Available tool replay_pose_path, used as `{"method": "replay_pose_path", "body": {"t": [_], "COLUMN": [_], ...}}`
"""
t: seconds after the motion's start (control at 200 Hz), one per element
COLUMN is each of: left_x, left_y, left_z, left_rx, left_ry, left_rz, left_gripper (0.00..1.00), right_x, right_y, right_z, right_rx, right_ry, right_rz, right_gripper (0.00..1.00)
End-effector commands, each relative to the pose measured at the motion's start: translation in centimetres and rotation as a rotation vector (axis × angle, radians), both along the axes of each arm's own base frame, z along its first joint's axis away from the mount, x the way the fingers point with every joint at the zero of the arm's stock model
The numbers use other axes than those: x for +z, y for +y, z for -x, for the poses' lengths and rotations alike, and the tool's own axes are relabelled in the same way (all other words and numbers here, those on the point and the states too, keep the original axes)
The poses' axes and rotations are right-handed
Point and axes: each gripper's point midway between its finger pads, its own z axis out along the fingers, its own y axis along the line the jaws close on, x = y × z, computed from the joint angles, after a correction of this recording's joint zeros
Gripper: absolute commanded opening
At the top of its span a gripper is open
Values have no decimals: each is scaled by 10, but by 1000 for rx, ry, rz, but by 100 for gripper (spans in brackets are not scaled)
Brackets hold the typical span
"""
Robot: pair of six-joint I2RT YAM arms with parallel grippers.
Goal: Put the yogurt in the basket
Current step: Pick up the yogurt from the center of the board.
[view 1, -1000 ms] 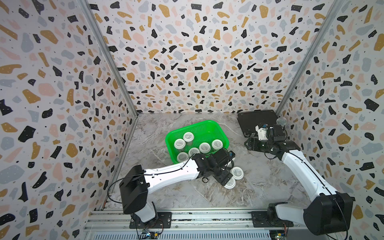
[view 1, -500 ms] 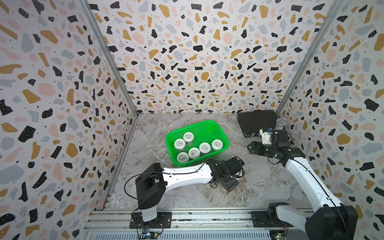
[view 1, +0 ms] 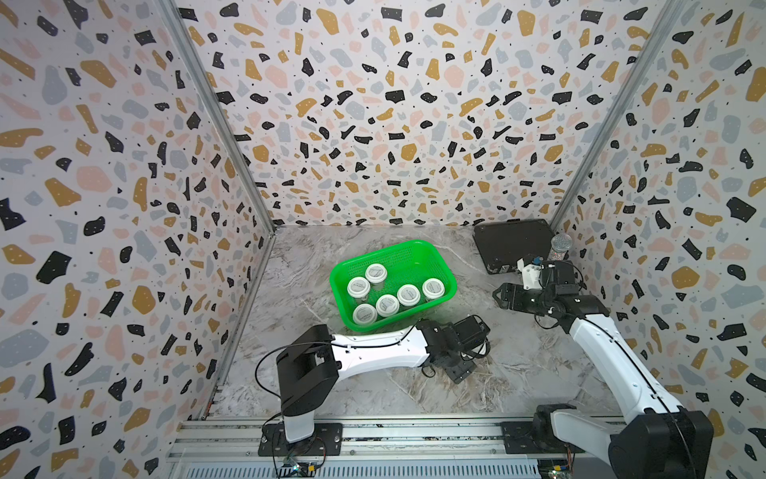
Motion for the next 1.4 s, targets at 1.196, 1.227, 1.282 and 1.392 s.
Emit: {"method": "replay_pose_path", "body": {"t": [1.196, 1.227, 1.282, 1.392], "left_x": [51, 58, 70, 101], "left_y": [6, 7, 9, 19], "left_z": [-13, -16, -23, -44], "left_rx": [39, 47, 65, 122], "left_ry": [-99, -106, -117, -128], "left_rz": [139, 161, 198, 302], "left_gripper": [72, 72, 73, 73], "right_x": [-6, -6, -6, -5], "right_y": [0, 0, 0, -1], "right_z": [1, 1, 2, 2], "right_rx": [16, 15, 16, 14], "right_ry": [14, 15, 14, 12], "right_rz": [5, 6, 6, 7], "right_gripper": [81, 81, 81, 81]}}
